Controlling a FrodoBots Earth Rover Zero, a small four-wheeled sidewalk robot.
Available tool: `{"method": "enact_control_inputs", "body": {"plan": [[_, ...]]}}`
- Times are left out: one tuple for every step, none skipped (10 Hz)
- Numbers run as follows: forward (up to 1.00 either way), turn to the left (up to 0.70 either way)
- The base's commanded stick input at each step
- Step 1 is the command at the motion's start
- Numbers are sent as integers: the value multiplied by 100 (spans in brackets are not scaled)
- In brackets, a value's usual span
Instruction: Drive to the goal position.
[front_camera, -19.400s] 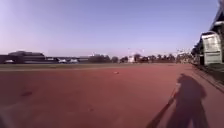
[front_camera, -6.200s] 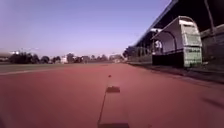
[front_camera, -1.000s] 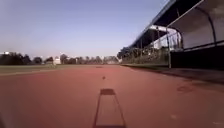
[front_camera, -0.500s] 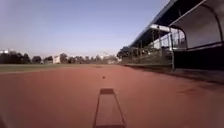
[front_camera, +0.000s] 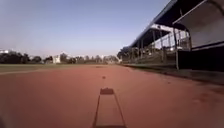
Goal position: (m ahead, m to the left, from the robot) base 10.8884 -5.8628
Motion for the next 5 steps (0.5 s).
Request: {"method": "enact_control_inputs", "body": {"plan": [[70,0],[70,0],[70,0],[70,0],[70,0]]}}
